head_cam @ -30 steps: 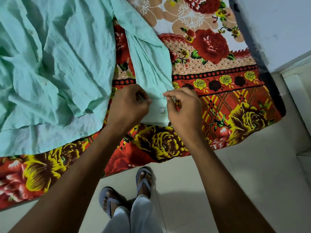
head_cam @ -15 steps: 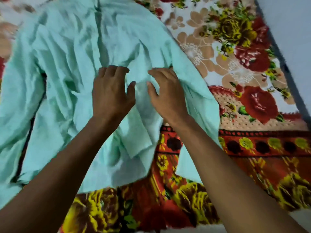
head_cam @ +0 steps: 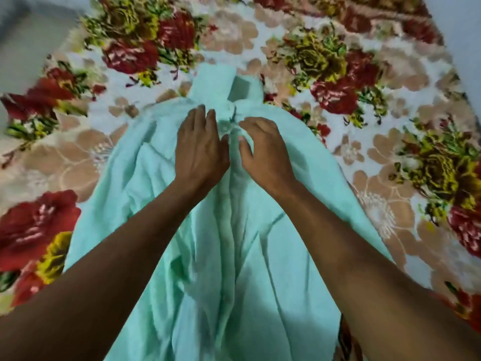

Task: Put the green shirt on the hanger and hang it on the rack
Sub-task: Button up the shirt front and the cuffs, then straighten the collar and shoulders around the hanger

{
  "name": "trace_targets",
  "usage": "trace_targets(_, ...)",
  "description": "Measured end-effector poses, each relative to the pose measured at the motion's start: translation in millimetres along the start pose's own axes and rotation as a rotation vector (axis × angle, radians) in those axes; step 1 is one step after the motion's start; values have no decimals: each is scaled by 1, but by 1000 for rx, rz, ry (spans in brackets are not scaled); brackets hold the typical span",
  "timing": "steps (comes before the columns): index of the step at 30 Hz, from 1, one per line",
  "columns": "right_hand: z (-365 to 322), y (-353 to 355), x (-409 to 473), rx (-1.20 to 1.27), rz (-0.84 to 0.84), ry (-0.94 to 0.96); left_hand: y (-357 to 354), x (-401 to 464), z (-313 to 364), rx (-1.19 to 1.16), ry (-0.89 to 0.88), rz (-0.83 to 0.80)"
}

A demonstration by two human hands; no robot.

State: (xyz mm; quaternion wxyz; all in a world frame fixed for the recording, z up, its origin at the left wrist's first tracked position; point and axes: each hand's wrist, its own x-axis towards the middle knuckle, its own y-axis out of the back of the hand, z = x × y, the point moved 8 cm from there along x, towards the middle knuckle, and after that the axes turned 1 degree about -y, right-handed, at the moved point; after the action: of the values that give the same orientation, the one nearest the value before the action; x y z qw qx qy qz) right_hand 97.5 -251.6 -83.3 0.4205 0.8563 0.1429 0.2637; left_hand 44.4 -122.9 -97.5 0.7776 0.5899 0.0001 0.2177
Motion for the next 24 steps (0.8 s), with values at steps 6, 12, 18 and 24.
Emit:
trace_targets(6,36,2,91,29,28,-128,-42,55,-9,25,-34,-111)
trace_targets(12,62,-30,181,96,-171,-155,-67,52,-39,18,56,-141)
trace_targets(18,69,-91,218,83,-593,-161,-73,55,-39,48,42,-197)
trace_targets(24,67,-103,245,-56,-488,-106,-70,55,-37,22,32,-200)
